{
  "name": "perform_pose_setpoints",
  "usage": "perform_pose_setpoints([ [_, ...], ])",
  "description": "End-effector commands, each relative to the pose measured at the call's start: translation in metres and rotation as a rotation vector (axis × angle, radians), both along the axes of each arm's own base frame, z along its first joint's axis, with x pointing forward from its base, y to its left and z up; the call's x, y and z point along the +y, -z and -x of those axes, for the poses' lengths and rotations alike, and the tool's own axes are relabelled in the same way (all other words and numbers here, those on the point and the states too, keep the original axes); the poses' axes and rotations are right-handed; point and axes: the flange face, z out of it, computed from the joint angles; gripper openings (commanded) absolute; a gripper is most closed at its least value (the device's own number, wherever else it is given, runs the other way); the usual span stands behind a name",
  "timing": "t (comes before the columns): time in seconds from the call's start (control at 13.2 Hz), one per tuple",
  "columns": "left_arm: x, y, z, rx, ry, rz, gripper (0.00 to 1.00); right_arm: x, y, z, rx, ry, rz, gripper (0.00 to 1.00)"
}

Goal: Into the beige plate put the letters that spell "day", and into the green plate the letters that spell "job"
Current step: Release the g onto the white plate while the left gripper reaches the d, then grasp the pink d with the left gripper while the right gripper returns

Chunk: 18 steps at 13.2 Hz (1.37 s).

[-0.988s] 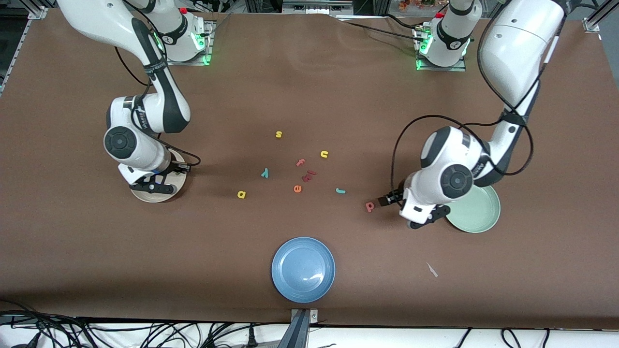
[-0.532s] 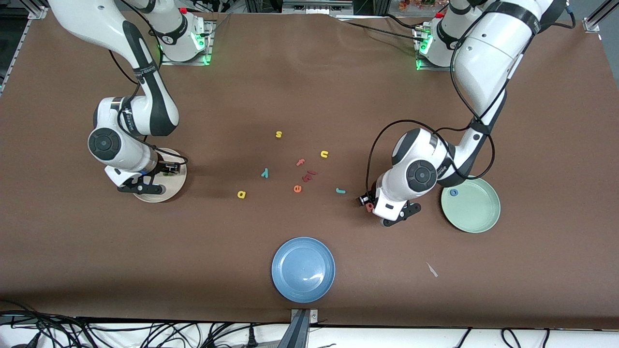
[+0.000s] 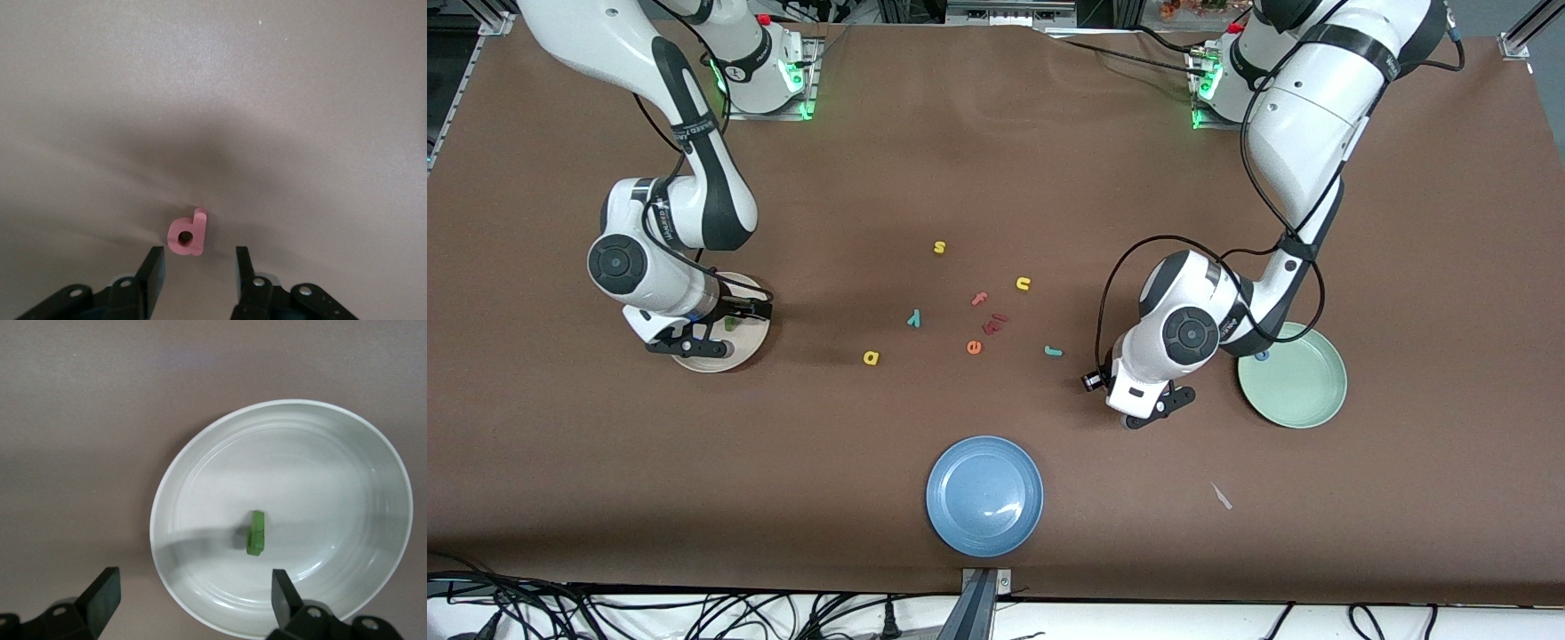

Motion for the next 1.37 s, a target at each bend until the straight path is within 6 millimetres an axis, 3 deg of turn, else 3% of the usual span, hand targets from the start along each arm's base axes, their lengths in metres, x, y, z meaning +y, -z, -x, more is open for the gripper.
perform_pose_setpoints([
  [0.0, 0.007, -0.002, -0.006, 0.003, -0.013, -0.031, 0.5, 0.014, -0.012, -0.001, -0.012, 0.006, -0.025, 1.0],
  [0.15, 0.01, -0.012, -0.009, -0.008, -0.027, -0.034, 0.5, 0.038, -0.017, -0.001, -0.002, 0.041, -0.031, 1.0],
  [0.76, 0.005, -0.006, -0.007, -0.015, 0.036, -0.031, 0.5, 0.126, -0.039, 0.003, -0.018, 0.128, -0.064, 1.0],
  [0.99, 0.004, 0.002, -0.004, -0.01, 0.105, -0.03, 0.5, 0.155, -0.044, 0.004, -0.019, 0.154, -0.071, 1.0],
  [1.29, 0.0, 0.023, 0.003, 0.016, 0.117, -0.033, 0.5, 0.196, -0.034, 0.014, -0.011, 0.158, -0.061, 1.0],
])
